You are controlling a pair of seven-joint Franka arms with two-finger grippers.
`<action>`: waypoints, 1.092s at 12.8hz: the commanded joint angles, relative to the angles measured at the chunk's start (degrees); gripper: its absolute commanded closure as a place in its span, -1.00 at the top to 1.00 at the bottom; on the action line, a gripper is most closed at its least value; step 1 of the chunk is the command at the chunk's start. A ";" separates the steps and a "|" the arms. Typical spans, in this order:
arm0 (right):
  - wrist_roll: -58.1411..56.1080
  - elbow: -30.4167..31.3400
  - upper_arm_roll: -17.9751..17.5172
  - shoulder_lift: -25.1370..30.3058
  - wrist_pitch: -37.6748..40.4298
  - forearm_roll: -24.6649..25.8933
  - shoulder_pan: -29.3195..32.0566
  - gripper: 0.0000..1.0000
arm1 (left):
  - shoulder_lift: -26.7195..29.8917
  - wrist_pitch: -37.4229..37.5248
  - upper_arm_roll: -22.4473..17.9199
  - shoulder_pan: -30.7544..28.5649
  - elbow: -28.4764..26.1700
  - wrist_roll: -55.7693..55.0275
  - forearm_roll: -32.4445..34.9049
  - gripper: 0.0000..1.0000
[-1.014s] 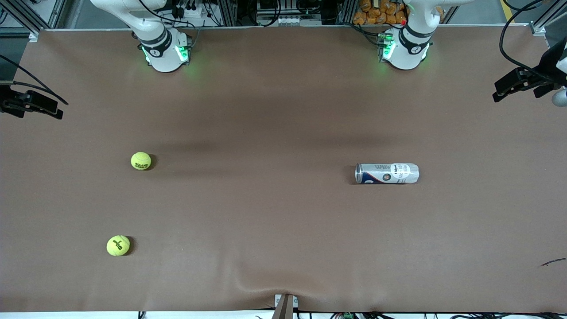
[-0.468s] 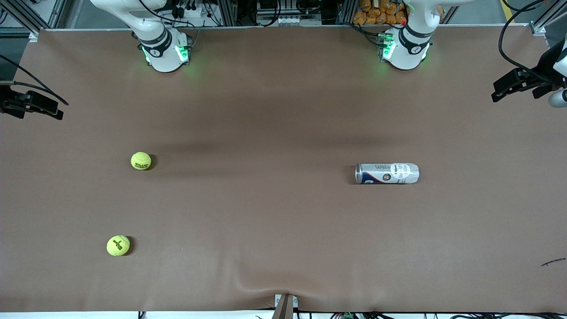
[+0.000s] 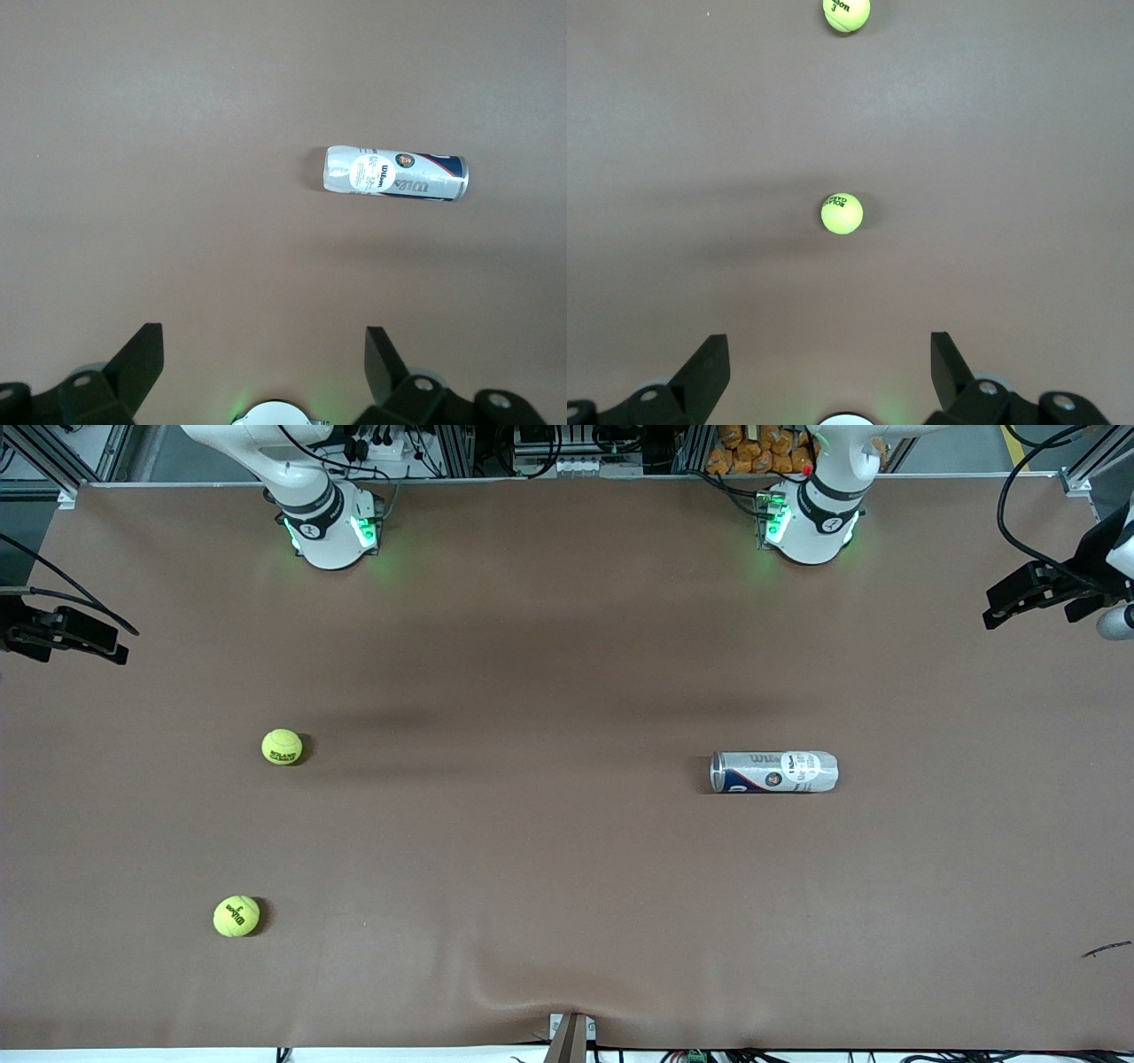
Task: Insert tennis ball vertically with right arm
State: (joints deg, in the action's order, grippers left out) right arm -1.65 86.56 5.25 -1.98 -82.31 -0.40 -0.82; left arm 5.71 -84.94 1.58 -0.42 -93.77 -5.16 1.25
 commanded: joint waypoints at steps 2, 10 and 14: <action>-0.64 0.46 0.11 0.67 -0.13 0.93 -0.24 1.00 | 0.01 0.74 0.18 -0.55 -0.01 1.12 -0.37 1.00; -0.46 0.46 0.02 0.67 -0.22 0.93 -0.68 1.00 | -2.62 -6.19 5.25 1.38 -5.19 1.38 2.52 1.00; -0.46 0.46 0.02 0.67 -0.22 0.93 -0.59 1.00 | -5.44 -12.61 11.15 1.47 -9.84 2.43 3.05 1.00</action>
State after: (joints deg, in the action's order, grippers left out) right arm -1.74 86.62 5.14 -1.99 -82.38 -0.38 -0.97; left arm 0.51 -95.24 11.03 1.16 -101.42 -4.05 2.85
